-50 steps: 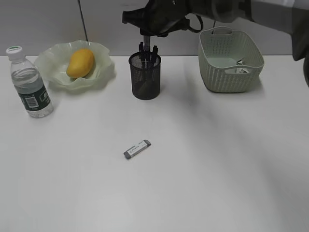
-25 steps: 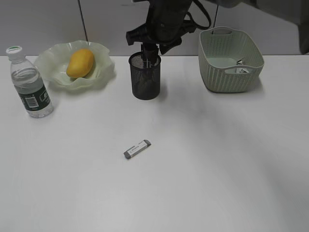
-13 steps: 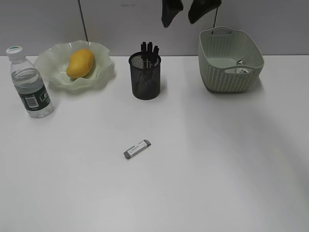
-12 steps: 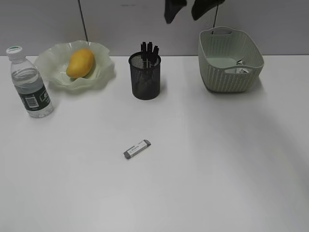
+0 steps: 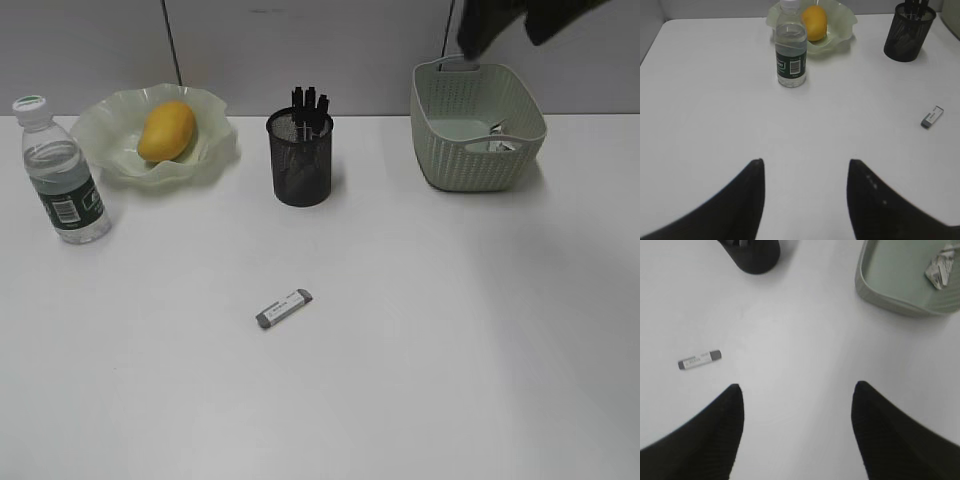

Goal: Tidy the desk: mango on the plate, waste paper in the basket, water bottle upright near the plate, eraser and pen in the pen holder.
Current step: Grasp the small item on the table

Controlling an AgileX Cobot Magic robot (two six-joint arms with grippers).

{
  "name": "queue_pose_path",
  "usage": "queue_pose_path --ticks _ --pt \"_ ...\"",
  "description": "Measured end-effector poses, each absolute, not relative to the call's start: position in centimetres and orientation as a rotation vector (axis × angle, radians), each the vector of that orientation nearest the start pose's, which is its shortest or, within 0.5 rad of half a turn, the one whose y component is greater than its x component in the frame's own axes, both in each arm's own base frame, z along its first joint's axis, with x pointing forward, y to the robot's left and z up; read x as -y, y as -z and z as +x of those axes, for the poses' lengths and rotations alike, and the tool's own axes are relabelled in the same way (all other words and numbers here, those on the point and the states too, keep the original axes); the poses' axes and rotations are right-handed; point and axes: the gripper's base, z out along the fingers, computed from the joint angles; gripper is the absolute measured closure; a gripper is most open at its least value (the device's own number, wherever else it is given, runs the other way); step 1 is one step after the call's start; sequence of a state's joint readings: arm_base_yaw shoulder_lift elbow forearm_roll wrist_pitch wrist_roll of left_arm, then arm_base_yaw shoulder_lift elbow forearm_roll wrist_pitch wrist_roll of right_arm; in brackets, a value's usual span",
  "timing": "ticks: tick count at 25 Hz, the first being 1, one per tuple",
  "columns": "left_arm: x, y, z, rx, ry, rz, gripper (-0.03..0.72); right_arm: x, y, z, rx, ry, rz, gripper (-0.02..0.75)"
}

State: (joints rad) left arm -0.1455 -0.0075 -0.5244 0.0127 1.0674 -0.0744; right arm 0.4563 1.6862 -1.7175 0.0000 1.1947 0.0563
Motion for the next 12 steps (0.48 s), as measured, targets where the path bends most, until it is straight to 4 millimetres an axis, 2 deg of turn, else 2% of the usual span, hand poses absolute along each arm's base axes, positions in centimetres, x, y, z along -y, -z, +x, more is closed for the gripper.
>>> queue_pose_path --ticks 3,6,12 --pt "-0.2 -28.3 -0.9 -2.02 0.124 0.071 0.284 -13.9 -36.7 29.2 -2.591 -0.116 -0.537 0.204" --pt "-0.2 -28.3 -0.9 -2.02 0.124 0.071 0.284 -11.8 -35.5 26.1 -2.58 -0.098 -0.52 0.204" --pt "-0.2 -28.3 -0.9 -2.02 0.124 0.071 0.284 -6.2 -32.0 20.7 -2.615 -0.111 -0.318 0.204"
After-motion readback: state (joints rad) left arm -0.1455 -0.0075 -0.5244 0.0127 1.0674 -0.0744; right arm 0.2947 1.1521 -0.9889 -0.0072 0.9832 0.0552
